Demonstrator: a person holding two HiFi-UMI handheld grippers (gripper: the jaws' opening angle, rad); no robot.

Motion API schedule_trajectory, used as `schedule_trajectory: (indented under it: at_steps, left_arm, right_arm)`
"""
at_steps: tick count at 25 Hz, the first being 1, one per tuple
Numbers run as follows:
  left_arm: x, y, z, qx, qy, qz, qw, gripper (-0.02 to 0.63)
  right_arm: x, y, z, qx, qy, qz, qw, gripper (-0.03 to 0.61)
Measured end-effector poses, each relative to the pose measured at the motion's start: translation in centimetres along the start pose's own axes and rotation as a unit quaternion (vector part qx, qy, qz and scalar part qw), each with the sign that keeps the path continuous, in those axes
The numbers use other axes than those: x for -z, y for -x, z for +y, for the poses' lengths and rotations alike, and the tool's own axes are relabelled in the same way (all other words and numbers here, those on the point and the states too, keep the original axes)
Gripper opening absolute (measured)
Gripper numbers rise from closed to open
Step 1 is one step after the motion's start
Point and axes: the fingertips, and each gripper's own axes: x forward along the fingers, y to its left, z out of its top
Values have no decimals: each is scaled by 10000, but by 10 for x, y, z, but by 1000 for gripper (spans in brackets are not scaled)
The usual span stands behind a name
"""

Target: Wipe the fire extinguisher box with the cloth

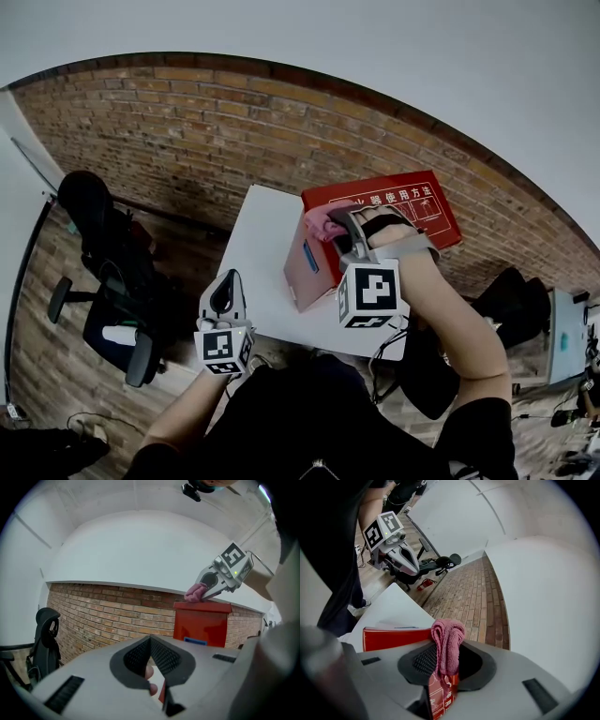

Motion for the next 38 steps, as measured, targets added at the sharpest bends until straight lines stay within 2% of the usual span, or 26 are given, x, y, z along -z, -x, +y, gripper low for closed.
schedule_trajectory:
  at_steps: [10, 18, 38]
  left_arm:
    - [2, -2, -3, -406, 64, 18, 9992, 29]
    - [6, -1, -21, -609, 42, 90, 9981, 29]
    - [1, -10, -55, -797, -99, 72, 9967, 29]
  right_arm:
    - [6, -4, -3, -63, -99, -310, 9995, 106]
    - [38, -4, -2, -51, -97, -354, 9993, 106]
    - [98, -5, -2, 50, 9, -460, 9989, 106]
